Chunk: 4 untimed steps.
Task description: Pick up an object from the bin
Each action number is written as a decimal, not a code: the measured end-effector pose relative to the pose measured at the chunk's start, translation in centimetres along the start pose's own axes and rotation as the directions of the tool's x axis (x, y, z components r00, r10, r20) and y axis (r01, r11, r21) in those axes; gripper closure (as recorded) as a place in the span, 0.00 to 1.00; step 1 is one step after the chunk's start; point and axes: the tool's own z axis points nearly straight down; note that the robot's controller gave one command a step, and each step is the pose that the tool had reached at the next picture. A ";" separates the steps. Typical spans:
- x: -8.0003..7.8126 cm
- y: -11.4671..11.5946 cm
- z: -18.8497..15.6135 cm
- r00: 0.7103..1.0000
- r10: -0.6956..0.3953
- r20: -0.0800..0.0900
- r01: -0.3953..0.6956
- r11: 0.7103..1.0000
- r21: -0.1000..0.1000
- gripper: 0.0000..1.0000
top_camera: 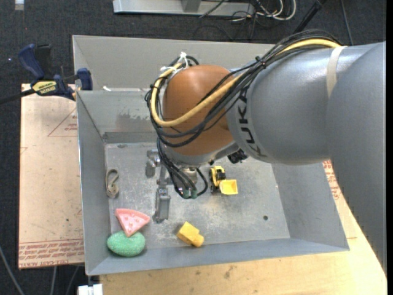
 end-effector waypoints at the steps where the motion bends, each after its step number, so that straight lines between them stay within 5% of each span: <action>1: -0.2 -0.1 -0.4 1.000 0.005 0.008 -0.005 1.000 -0.002 0.00; 2: 2.0 2.3 7.1 0.998 -0.065 0.012 0.065 0.998 -0.002 0.00; 3: 3.2 3.7 6.9 0.991 -0.131 0.005 0.131 0.991 0.001 0.00; 4: 4.1 4.8 6.1 0.980 0.200 0.007 -0.199 0.980 -0.003 0.00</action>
Offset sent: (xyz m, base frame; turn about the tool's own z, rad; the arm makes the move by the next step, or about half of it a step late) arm -0.0341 0.0354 -0.1139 -0.1048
